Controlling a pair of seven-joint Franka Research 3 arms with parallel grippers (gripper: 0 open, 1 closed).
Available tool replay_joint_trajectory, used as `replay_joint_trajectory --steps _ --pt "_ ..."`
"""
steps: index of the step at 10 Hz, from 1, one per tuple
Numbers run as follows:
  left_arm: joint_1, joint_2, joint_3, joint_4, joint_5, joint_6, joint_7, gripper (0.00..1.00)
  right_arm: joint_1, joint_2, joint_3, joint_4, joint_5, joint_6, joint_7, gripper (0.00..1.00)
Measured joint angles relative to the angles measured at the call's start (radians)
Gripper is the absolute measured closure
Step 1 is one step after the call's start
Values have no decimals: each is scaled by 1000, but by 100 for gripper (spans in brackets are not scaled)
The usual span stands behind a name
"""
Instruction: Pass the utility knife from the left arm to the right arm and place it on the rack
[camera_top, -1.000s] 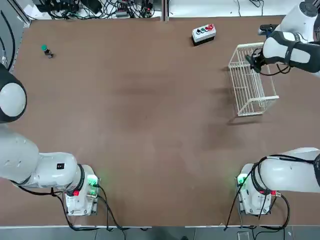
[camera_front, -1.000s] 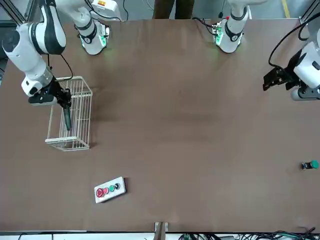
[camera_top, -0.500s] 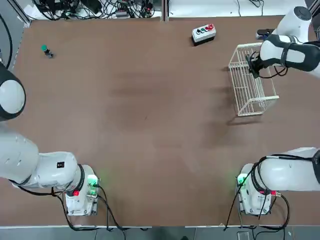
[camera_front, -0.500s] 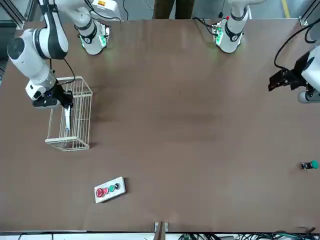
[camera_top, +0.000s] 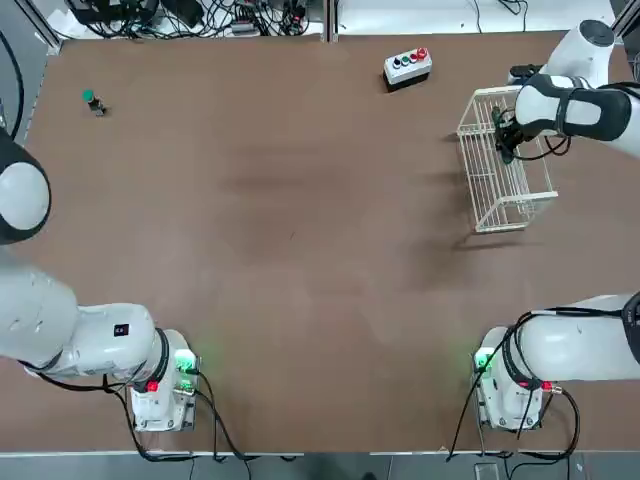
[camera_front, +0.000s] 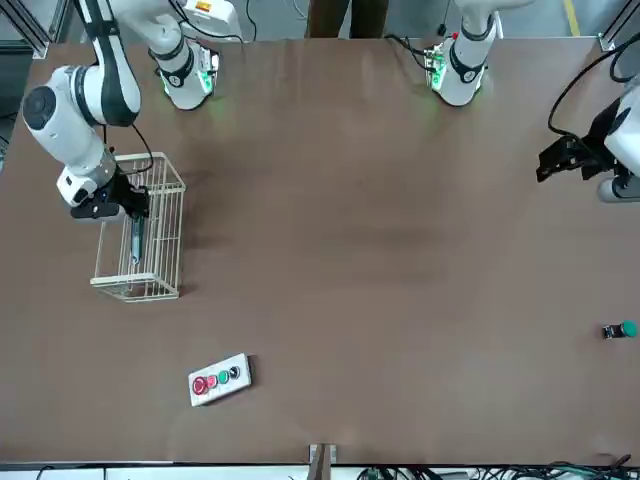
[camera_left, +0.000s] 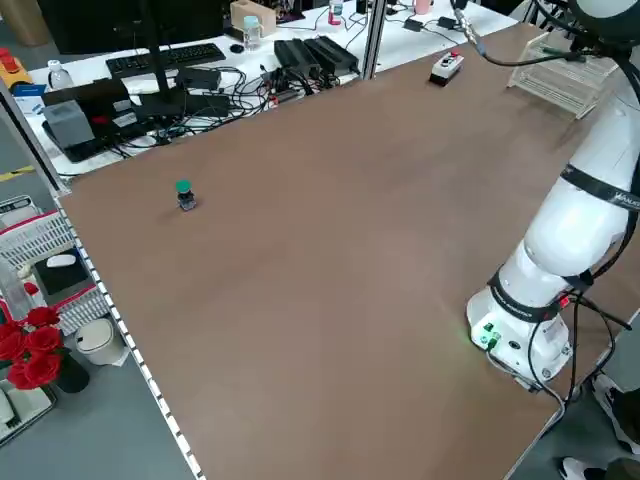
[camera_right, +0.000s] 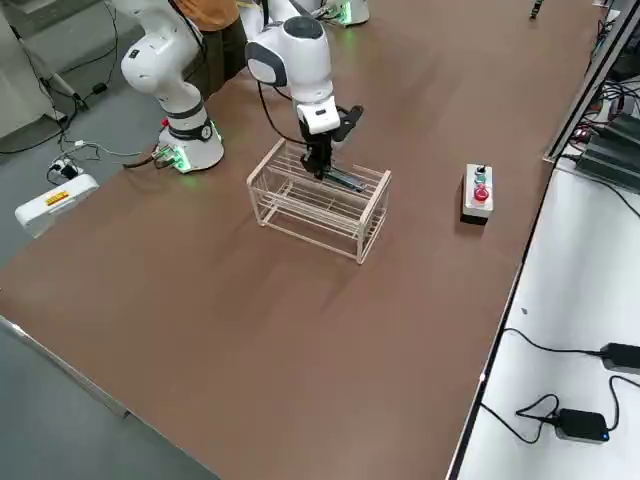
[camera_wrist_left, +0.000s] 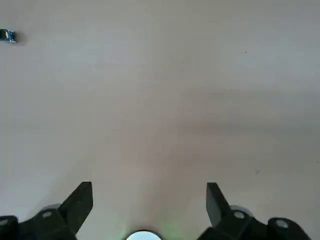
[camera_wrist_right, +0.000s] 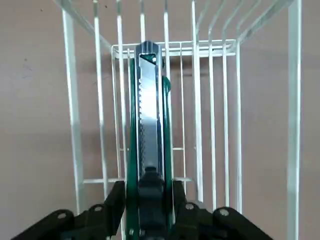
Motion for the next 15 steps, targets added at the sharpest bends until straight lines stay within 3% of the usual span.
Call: replay_joint_trajectory --steps 1,3,5,6,8,10,13,15 --pt "0 -3 0 0 0 10 0 0 0 5 0 0 0 3 -4 49" --pt "0 -4 0 1 0 14 0 0 2 6 1 0 1 5 -11 22" --pt "1 -4 0 1 0 16 0 0 6 3 1 5 2 5 -12 11" --pt "0 -4 0 1 0 16 0 0 6 -4 0 10 2 1 -21 0" --pt "-1 -4 0 1 2 16 -2 0 6 -27 0 38 2 -62 -38 0" --pt "-1 -4 0 1 5 16 -4 0 6 -55 -1 124 2 -222 -41 0" --pt "-1 -4 0 1 8 17 -4 0 6 -96 1 373 2 -559 -12 0" --pt "-2 -4 -5 1 20 28 -2 0 6 -100 2 509 3 -643 66 0"
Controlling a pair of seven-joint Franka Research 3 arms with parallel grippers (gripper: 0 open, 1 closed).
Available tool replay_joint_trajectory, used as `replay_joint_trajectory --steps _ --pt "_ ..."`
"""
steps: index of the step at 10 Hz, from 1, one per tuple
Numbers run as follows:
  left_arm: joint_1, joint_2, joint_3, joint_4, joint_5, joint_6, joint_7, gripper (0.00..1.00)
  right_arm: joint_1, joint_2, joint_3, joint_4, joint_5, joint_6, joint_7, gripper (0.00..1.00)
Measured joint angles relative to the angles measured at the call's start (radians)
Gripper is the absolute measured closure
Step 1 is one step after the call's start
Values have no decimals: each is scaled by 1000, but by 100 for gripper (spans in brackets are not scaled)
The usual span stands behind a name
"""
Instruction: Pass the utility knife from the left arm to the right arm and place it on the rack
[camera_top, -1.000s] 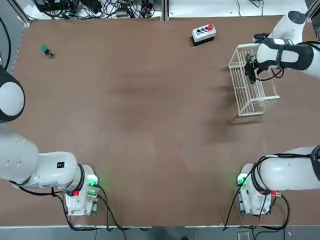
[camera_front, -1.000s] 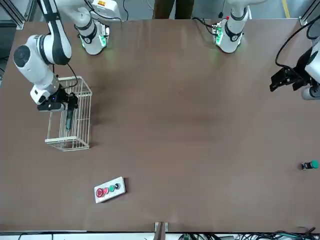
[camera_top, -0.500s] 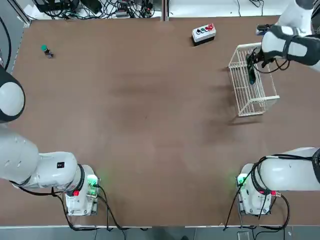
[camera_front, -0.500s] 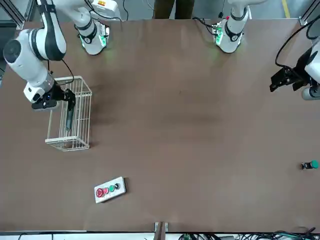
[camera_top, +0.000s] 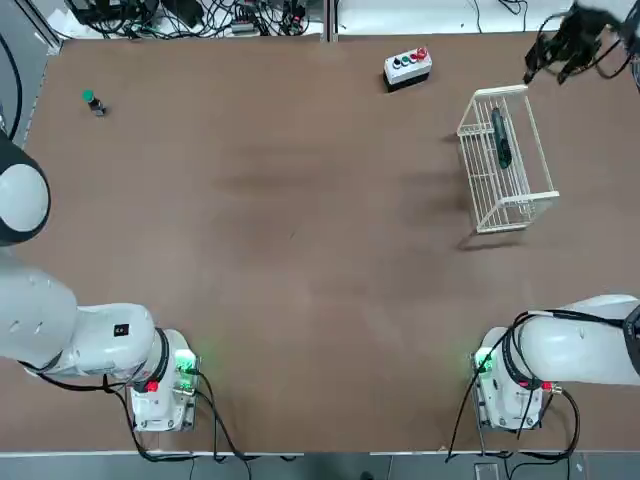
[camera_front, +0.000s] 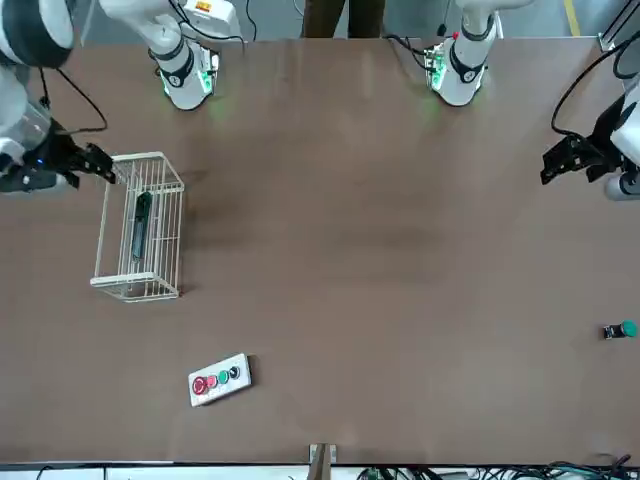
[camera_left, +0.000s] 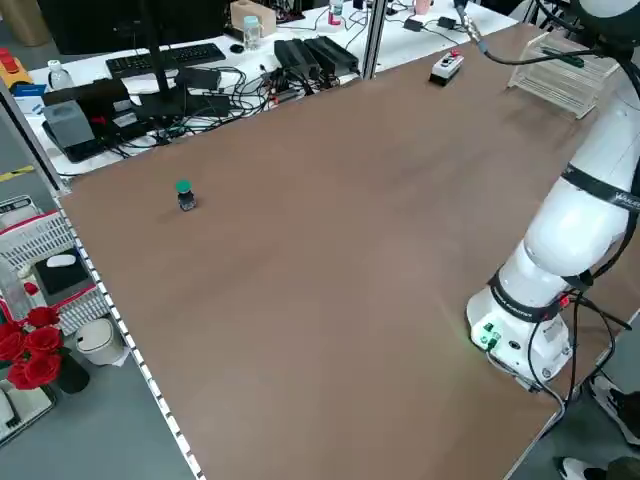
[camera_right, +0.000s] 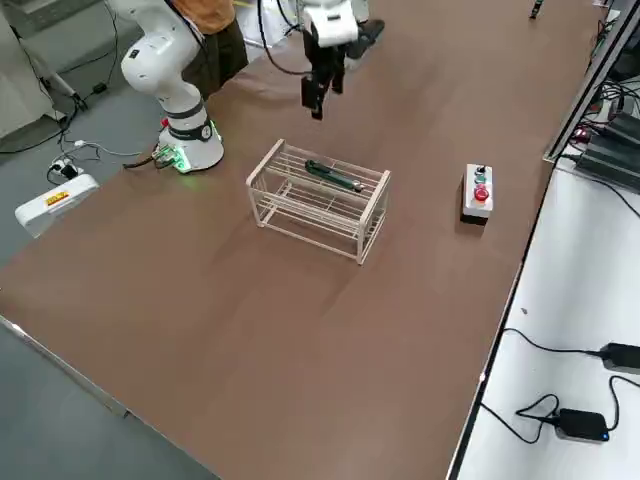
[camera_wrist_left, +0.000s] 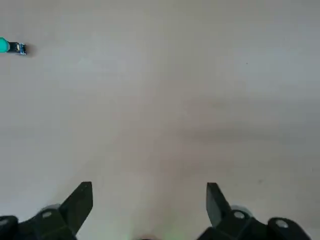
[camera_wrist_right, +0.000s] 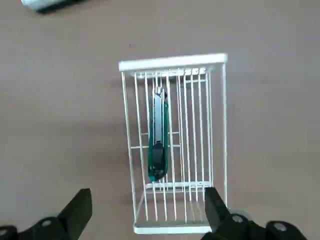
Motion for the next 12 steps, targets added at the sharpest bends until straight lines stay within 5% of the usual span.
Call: replay_joint_trajectory --steps 3,7,12 --pt "0 0 -4 4 2 2 4 0 0 23 26 201 0 -95 136 0" --pt "-2 0 -16 20 2 2 6 0 0 174 28 416 0 -197 118 0" --pt "-2 0 -17 21 2 2 6 0 -34 201 61 474 0 -245 66 0"
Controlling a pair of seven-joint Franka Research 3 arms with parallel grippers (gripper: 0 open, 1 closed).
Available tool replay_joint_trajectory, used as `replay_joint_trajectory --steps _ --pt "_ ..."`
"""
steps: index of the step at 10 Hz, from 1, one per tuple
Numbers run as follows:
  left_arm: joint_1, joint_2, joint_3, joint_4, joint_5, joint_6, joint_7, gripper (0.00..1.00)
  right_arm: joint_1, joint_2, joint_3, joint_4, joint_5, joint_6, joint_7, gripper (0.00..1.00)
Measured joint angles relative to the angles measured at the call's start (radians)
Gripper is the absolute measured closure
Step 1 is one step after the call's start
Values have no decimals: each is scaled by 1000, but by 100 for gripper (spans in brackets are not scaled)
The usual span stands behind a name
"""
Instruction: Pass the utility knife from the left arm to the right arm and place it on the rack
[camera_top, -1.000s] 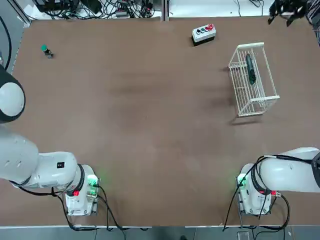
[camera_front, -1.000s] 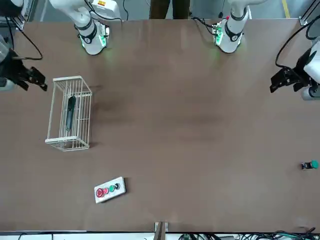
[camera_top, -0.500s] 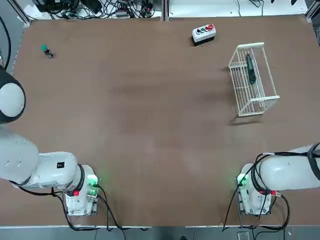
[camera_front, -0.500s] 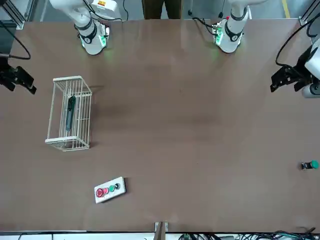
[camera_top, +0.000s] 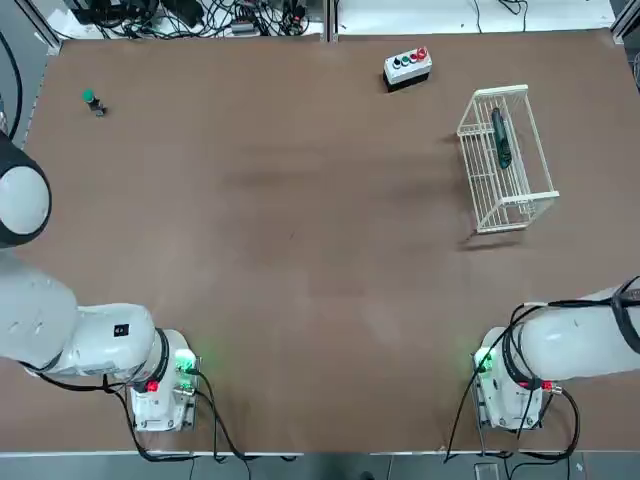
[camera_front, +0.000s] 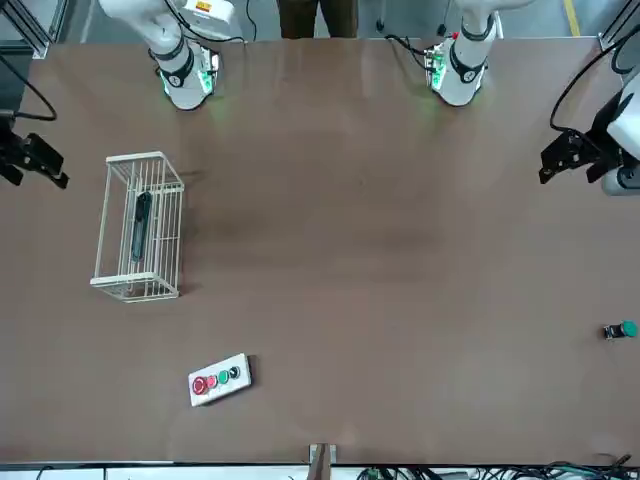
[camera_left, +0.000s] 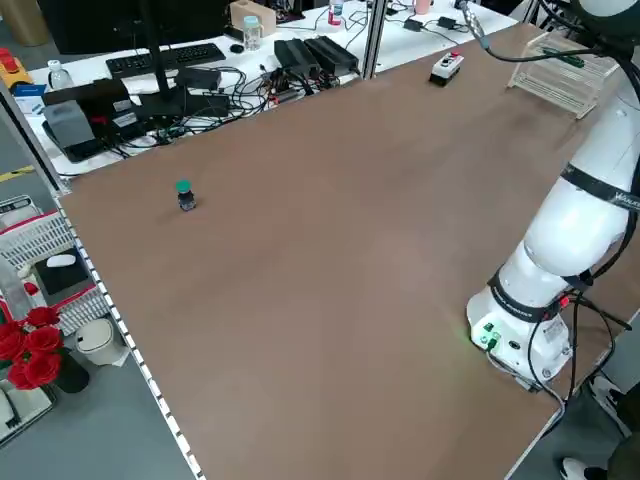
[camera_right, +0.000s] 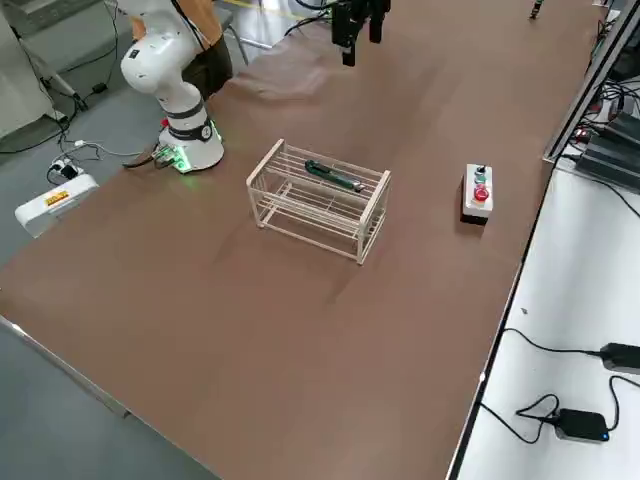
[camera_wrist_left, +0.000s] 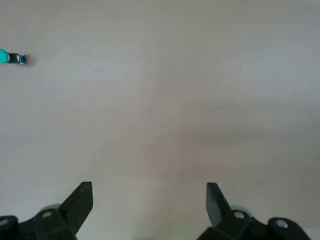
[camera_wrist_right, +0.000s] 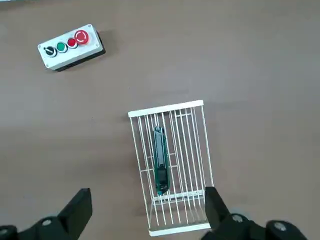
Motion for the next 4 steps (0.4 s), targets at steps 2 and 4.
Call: replay_joint_trajectory --steps 2,4 --pt "0 0 0 0 0 0 0 0 -23 0 27 2 0 -22 -31 0" --pt "0 0 0 0 0 0 0 0 -24 0 30 3 0 -30 -44 0"
